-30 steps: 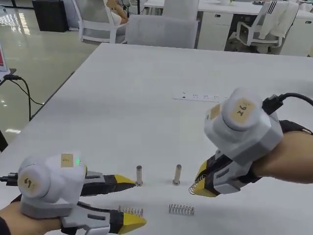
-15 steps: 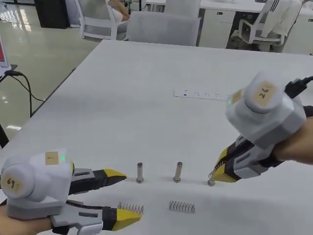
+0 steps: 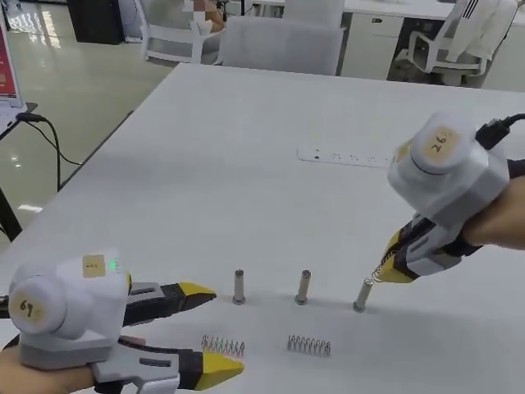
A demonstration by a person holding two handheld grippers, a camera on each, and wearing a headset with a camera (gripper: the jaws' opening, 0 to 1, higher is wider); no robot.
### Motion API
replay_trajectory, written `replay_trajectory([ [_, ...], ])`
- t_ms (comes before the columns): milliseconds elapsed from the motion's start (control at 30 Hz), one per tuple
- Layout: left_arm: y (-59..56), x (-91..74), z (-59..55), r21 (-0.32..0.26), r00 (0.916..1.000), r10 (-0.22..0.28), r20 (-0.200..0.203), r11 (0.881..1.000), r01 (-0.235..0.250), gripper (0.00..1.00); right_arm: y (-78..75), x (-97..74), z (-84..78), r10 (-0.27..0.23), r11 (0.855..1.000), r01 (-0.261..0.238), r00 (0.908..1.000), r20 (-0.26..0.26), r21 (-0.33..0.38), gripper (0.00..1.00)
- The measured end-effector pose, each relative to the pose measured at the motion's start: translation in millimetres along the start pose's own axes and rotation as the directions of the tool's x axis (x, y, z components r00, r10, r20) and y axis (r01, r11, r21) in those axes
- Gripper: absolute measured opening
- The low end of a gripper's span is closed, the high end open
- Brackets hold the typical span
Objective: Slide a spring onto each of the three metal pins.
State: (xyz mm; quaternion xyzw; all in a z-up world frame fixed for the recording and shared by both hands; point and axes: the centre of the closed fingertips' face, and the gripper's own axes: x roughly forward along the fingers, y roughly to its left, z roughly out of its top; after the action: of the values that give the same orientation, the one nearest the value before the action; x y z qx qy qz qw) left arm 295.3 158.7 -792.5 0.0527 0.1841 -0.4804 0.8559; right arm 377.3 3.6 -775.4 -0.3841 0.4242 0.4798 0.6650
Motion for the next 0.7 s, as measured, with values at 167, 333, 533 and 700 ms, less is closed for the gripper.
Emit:
replay_trajectory([
  [167,0.3,-0.4,0.1,-0.002,1.0000,0.004,0.001,1.000,-0.004,0.53,-2.9,8.1,-0.9,0.008,1.000,-0.008,0.9997,-0.023,-0.005,0.08],
  [333,1.1,0.0,-0.3,-0.005,1.0000,0.007,0.000,1.000,-0.007,0.54,-3.2,12.3,-0.7,0.023,1.000,-0.023,0.9990,-0.038,-0.014,0.08],
  [533,1.8,-0.2,0.1,-0.007,0.9999,0.010,0.000,1.000,-0.010,0.54,-3.1,16.0,0.5,0.034,0.999,-0.036,0.9979,-0.056,-0.025,0.08],
  [700,2.6,-0.7,-0.3,-0.008,0.9999,0.014,0.000,1.000,-0.014,0.53,-5.8,22.1,0.0,0.046,0.998,-0.048,0.9965,-0.070,-0.030,0.08],
])
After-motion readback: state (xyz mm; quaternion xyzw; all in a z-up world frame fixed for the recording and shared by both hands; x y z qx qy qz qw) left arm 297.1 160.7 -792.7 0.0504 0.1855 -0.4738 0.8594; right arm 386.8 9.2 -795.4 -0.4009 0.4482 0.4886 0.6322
